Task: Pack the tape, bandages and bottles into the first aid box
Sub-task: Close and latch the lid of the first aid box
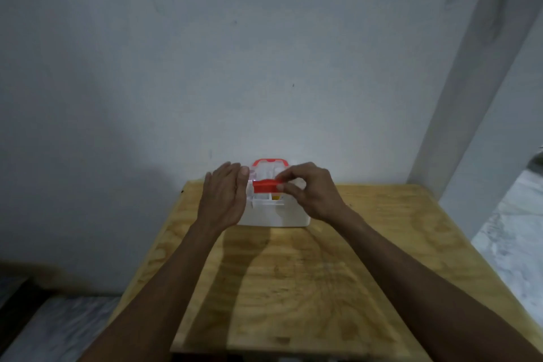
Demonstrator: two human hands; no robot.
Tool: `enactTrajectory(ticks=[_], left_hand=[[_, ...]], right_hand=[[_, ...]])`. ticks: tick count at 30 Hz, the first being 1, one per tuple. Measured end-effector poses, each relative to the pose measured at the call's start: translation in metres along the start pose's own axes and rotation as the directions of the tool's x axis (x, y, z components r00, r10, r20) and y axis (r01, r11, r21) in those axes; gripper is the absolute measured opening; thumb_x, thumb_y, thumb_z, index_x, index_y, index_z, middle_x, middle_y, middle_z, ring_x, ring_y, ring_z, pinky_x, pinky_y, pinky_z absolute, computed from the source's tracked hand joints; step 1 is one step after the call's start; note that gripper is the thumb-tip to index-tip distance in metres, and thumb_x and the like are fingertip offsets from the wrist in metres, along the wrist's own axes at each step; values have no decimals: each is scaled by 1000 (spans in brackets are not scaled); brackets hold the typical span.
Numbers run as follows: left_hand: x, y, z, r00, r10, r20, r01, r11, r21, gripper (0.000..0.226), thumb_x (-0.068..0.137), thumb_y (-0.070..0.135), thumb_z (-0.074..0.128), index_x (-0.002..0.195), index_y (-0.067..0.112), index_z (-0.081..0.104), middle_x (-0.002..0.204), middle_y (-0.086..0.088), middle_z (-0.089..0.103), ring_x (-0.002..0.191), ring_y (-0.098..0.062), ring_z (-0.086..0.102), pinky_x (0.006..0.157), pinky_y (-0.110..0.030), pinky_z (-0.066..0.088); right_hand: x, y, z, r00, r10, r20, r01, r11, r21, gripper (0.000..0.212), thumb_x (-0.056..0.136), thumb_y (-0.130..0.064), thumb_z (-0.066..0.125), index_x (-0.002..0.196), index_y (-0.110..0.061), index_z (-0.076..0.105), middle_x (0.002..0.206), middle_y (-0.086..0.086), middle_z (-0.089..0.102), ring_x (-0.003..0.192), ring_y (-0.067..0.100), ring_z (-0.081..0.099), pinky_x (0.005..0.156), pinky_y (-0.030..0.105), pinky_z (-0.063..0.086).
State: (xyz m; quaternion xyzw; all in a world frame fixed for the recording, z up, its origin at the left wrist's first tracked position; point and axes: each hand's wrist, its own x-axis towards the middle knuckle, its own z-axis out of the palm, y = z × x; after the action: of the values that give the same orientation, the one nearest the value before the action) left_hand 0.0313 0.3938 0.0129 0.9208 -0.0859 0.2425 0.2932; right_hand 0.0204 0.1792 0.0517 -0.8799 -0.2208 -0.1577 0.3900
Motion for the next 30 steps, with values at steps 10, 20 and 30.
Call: enactTrajectory(ticks=[10,20,30], left_hand=[[-16,5,0,984,-11,175,-12,991,133,65,97,56,19,149,20,35,159,-5,30,150,-24,18,121,-46,20],[-20,0,4,968,80,236,-137,962,236,106,74,86,3,153,19,21,162,-8,20,151,-29,13,123,-48,5],[-22,-1,15,977,-54,208,46,998,45,80,85,59,56,151,27,26,163,-3,17,146,-29,27,111,-51,35]], right_hand=[[-22,3,6,978,-22,207,84,951,-298,29,84,-38,72,111,-27,72,123,-6,67,127,16,47,108,43,32],[-10,29,28,969,234,78,-202,935,-292,84,79,-69,60,150,-37,29,163,1,17,148,31,18,115,55,25],[-21,35,48,966,260,-11,-259,958,-120,78,82,-67,57,149,-40,27,165,-3,5,150,30,15,116,57,26]])
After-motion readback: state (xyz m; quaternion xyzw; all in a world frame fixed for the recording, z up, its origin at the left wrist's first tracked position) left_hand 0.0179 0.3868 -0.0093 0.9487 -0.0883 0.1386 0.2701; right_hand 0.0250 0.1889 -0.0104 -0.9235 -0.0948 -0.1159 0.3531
